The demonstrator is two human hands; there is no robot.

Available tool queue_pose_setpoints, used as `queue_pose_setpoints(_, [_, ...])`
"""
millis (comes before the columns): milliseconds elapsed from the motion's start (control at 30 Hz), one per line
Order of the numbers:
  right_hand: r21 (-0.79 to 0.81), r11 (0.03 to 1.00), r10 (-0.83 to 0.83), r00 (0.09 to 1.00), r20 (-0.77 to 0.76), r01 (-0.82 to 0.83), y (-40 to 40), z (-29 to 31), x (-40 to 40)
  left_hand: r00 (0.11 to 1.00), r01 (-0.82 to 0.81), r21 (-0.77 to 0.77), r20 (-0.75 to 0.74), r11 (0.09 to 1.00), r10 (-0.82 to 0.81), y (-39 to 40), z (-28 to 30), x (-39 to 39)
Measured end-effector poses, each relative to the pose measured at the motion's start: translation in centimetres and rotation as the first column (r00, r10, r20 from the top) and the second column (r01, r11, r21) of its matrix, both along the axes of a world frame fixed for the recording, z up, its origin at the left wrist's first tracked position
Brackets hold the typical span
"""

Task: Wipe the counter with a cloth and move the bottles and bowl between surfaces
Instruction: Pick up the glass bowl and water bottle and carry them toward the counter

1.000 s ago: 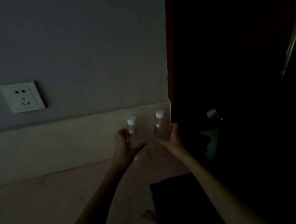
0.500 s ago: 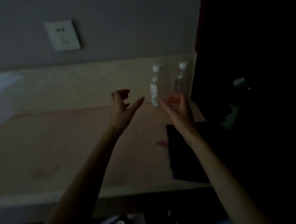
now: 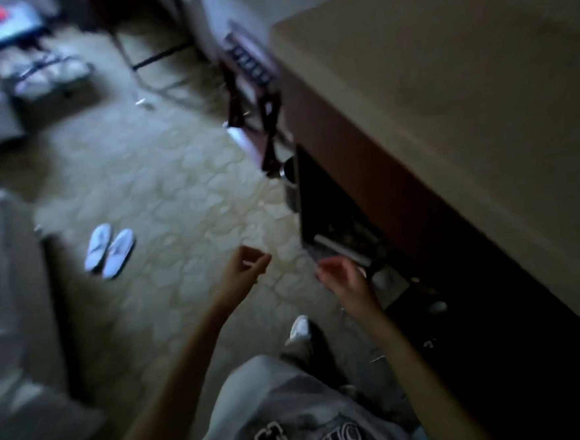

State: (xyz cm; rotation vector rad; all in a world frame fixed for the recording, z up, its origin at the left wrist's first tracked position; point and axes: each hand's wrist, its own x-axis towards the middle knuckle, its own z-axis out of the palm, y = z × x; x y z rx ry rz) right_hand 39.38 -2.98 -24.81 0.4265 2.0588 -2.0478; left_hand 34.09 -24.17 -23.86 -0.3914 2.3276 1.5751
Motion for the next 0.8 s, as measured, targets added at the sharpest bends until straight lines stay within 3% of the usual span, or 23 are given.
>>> queue_pose_setpoints(133, [0.087, 0.985, 0.094, 0.892, 0.441, -0.147, 0.6, -12.9, 3.5, 0.882, -0.316, -0.007, 0.365, 0.949, 0.297, -6.9, -6.9, 7.0])
queue_pose_setpoints(267, [0.119, 0.973, 0.073, 0.751, 0.656, -0.199, 0.4, -15.8, 3.8, 0.716, -0.474, -0.108, 0.53, 0.874, 0.454, -11.9, -10.5, 11.8])
queue_pose_setpoints(400, [0.152, 0.939, 0.131, 0.728, 0.672, -0.309, -2.1, -16.5, -1.1, 0.625, -0.459, -0.231, 0.602, 0.858, 0.497, -14.1, -12.2, 12.9])
queue_pose_setpoints(600, [0.176, 0.893, 0.231, 0.757, 0.611, -0.414, -8.0, -16.2, -11.9, 0.515, -0.472, -0.245, 0.703, 0.847, 0.49, -17.5, -14.6, 8.3])
queue_pose_setpoints(800, [0.334, 0.844, 0.108, 0.742, 0.661, -0.42, -9.2, -18.6, -20.2, 0.593, -0.466, -0.177, 0.664, 0.867, 0.455, -26.7, -15.9, -6.1])
